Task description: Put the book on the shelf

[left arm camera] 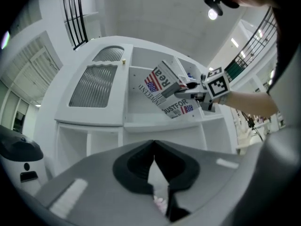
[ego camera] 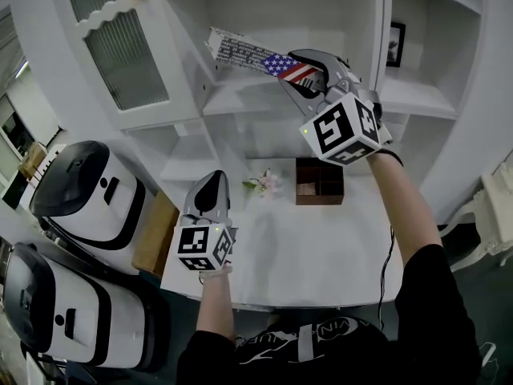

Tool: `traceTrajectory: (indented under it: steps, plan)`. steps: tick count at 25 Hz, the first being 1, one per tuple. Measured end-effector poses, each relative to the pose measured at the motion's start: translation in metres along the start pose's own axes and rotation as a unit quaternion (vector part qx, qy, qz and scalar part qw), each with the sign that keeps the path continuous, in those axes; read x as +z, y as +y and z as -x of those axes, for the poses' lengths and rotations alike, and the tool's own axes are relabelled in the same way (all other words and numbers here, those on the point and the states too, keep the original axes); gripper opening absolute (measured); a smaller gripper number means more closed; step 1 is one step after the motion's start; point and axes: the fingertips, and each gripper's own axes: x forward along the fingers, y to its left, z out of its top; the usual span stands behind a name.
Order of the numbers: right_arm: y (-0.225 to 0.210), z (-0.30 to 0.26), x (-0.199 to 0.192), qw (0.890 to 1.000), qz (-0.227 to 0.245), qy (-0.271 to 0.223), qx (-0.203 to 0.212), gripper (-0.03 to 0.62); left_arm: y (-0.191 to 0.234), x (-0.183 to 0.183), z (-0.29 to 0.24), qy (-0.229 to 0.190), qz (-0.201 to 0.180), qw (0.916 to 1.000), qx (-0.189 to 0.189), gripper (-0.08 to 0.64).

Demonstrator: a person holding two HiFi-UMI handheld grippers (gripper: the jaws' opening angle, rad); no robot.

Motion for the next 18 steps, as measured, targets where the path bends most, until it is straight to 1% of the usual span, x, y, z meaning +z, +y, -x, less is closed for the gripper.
traceTrajectory:
  steps: [4, 7, 10, 13, 18]
  plan:
    - [0.018, -0.028, -0.017, 0.997, 0.054, 0.049, 0.017, 0.161, 0.023, -0.005, -0.009, 0.002, -0.003, 0.9998, -0.017, 0.000]
    - [0.027, -0.046, -0.031, 0.993, 0.078, 0.081, 0.024, 0.161, 0.041, -0.009, -0.015, 0.003, -0.003, 0.9996, -0.029, 0.000]
    - [0.035, -0.062, -0.043, 0.988, 0.099, 0.112, 0.041, 0.161, 0.056, -0.013, -0.020, 0.003, 0.002, 0.9991, -0.042, 0.000]
    - [0.041, -0.073, -0.051, 0.981, 0.126, 0.135, 0.057, 0.163, 0.063, -0.018, -0.025, 0.007, 0.005, 0.9982, -0.059, 0.000]
    - [0.048, -0.087, -0.066, 0.970, 0.162, 0.162, 0.086, 0.164, 0.064, -0.027, -0.029, 0.005, 0.027, 0.9970, -0.073, 0.000]
